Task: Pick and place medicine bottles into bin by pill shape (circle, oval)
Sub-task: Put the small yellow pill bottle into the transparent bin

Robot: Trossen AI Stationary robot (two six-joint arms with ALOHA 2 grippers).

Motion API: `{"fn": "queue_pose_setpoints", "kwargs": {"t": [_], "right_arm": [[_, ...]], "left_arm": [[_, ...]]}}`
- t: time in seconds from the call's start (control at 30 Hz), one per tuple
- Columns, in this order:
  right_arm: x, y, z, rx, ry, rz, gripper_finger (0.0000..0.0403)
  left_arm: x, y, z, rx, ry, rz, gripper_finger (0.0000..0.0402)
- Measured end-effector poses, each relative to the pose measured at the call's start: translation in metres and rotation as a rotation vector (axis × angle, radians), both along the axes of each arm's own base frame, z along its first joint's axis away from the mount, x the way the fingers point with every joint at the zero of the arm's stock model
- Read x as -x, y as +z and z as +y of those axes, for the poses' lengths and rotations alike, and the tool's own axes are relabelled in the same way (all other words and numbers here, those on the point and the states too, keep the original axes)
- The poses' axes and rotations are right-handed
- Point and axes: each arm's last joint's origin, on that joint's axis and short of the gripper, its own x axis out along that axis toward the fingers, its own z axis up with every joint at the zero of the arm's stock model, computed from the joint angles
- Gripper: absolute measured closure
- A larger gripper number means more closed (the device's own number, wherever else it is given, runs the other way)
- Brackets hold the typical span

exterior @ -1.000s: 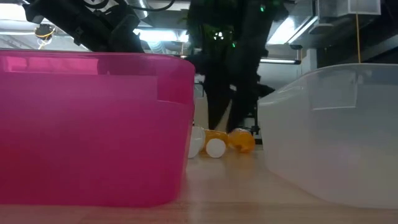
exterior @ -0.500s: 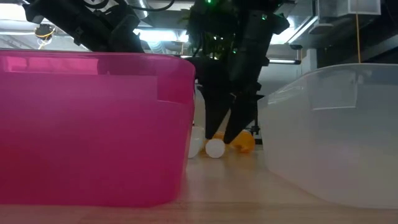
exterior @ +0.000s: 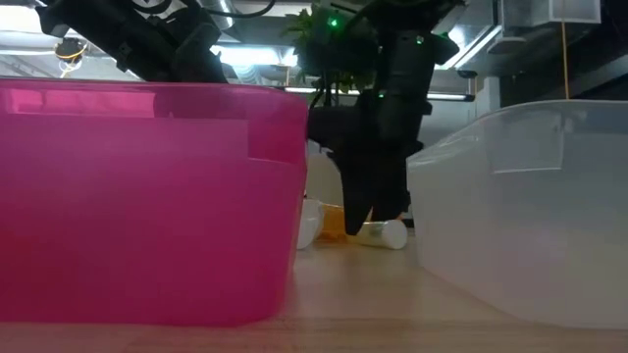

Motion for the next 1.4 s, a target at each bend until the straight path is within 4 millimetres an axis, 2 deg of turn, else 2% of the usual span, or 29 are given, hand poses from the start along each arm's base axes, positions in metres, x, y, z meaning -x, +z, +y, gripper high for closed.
{"fn": "queue_pose_setpoints", "kwargs": {"t": [0.37,0.7,0.83,0.97,1.13,1.27,1.4], "right_arm": [[0.004,-0.001,-0.009,0.01,-0.005,0.051,0.0209],[0.004,-0.001,-0.011,0.01,0.0,0.05,0.0299],[0.005,0.004,-0.011,0.003,0.127,0.094,0.031],[0.006,0.024,-0.01,0.009,0.198,0.183,0.0305],[0.003,0.062,-0.002,0.074,0.256,0.235,0.0304],[0.004,0.087,0.022,0.098,0.326,0.233,0.0304],[0.008,0.101,0.053,0.114,0.408,0.211,0.0302]], "left_arm": [[0.0,0.0,0.0,0.0,0.0,0.0,0.0165],[0.0,0.0,0.0,0.0,-0.001,0.0,0.0165],[0.0,0.0,0.0,-0.001,0.0,0.0,0.0165],[0.0,0.0,0.0,-0.001,-0.001,0.0,0.0165],[0.0,0.0,0.0,-0.001,-0.001,0.001,0.0165],[0.0,0.0,0.0,-0.001,0.0,0.001,0.0165],[0.0,0.0,0.0,-0.001,-0.001,0.001,0.0165]]}}
